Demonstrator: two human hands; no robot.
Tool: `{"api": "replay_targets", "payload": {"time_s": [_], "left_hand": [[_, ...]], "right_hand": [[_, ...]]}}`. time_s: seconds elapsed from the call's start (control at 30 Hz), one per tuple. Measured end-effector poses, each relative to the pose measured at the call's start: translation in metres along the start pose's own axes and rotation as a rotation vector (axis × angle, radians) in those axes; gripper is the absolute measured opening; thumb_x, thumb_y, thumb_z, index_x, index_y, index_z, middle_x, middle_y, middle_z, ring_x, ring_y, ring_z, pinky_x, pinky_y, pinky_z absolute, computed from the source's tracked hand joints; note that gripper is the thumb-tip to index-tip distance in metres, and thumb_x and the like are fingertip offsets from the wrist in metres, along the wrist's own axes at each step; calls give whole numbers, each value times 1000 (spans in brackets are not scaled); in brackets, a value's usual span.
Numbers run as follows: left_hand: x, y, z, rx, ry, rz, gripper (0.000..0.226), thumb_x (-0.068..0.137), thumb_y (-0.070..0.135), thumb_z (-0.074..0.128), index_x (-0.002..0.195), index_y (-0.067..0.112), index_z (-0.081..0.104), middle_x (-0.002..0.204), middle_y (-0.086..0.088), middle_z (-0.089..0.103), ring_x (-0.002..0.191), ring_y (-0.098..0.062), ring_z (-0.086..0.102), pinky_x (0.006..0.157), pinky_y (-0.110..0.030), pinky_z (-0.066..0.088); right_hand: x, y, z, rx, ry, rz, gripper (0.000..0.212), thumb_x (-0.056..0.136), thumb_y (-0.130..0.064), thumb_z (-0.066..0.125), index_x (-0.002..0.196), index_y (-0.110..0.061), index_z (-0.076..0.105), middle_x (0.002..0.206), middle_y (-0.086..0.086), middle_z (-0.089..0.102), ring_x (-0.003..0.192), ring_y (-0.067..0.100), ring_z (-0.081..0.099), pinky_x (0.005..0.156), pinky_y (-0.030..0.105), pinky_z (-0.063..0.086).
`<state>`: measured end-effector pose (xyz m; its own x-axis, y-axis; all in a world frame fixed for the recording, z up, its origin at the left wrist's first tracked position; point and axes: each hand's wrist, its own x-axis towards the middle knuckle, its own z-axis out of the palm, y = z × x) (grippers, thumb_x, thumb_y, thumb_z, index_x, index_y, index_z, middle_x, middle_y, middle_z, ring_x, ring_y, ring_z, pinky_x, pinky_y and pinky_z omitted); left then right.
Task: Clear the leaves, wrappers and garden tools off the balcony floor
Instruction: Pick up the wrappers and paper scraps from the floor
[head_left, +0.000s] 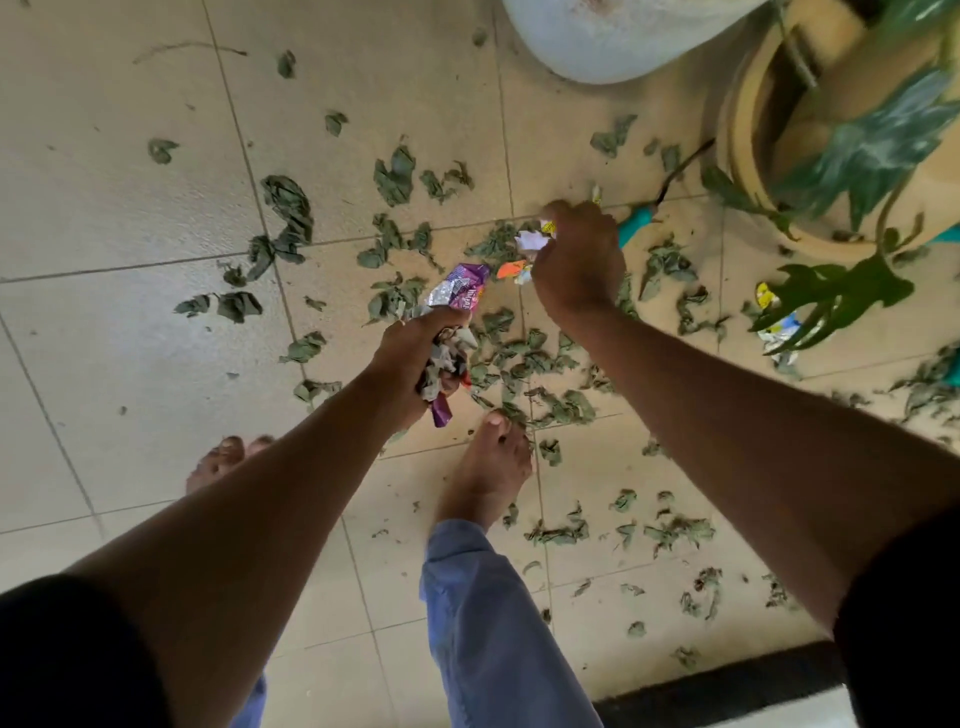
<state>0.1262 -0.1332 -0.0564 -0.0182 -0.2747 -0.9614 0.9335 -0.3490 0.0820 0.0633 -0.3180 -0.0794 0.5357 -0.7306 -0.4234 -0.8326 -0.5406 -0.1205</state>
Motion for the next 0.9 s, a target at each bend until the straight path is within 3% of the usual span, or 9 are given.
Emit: {"api": "replay_targets", "payload": {"time_s": [0.07, 0.2, 0.4, 0.47, 0.57, 0.67, 0.73, 0.8, 0.9], "left_hand": [[10, -4, 4, -11, 4, -6, 30, 91, 21, 72, 110, 7, 54, 68, -8, 52, 42, -15, 43, 39, -19, 31], [23, -11, 5, 0, 3, -7, 26, 91, 22, 73, 103, 7, 55, 71, -9, 53, 42, -15, 45, 38, -20, 32], [22, -19, 4, -20, 90, 93, 22, 89, 20, 75, 103, 9, 62, 66, -6, 60, 41, -16, 50, 39, -19, 34], [17, -21, 4, -14, 113, 95, 29, 90, 21, 75, 112, 8, 62, 69, -6, 60, 42, -16, 51, 40, -20, 35], [5, -19, 8, 7, 117, 79, 30, 90, 22, 74, 113, 7, 60, 68, -7, 59, 42, -16, 49, 40, -20, 34], [-4, -16, 14, 49, 73, 60, 27, 92, 23, 73, 109, 7, 59, 66, -6, 57, 43, -16, 47, 40, -21, 33], [-9, -11, 19, 62, 40, 46, 24, 93, 24, 71, 105, 9, 58, 68, -6, 56, 43, -15, 46, 40, -20, 33], [-12, -9, 25, 92, 5, 45, 23, 94, 26, 70, 104, 9, 58, 70, -7, 56, 44, -15, 46, 41, -20, 33], [-11, -3, 33, 132, -30, 35, 19, 96, 28, 67, 102, 10, 62, 67, -4, 61, 44, -14, 50, 41, -20, 35]], "right_hand": [[18, 11, 5, -141, -27, -53, 43, 90, -7, 59, 128, -26, 59, 130, 10, 54, 123, 33, 47, 92, 43, 44], [43, 26, 13, -331, -55, -84, 47, 84, -10, 69, 127, -23, 55, 135, 16, 45, 124, 40, 44, 94, 49, 43], [53, 41, 6, -238, 36, 7, 30, 88, -6, 54, 113, -18, 63, 126, 13, 54, 124, 38, 46, 94, 46, 41], [44, 45, -2, -117, 92, 60, 27, 91, -9, 52, 112, -21, 64, 122, 8, 60, 121, 35, 51, 89, 40, 40], [20, 44, -18, 325, 109, 166, 16, 92, -17, 62, 107, -20, 67, 108, 2, 71, 103, 25, 64, 75, 29, 40], [-14, 40, -33, 878, -30, 312, 12, 92, -10, 69, 103, -14, 65, 98, 8, 73, 85, 22, 72, 72, 32, 57], [-37, 37, -39, 1153, -173, 394, 12, 96, -3, 63, 102, -13, 63, 90, 9, 72, 68, 18, 71, 60, 30, 59], [-57, 35, -39, 1218, -249, 394, 15, 97, 1, 60, 104, -11, 66, 84, 6, 72, 61, 12, 69, 54, 25, 56], [-79, 29, -32, 1191, -297, 366, 16, 96, -4, 65, 110, -9, 71, 90, 8, 74, 64, 11, 71, 53, 23, 53]]}}
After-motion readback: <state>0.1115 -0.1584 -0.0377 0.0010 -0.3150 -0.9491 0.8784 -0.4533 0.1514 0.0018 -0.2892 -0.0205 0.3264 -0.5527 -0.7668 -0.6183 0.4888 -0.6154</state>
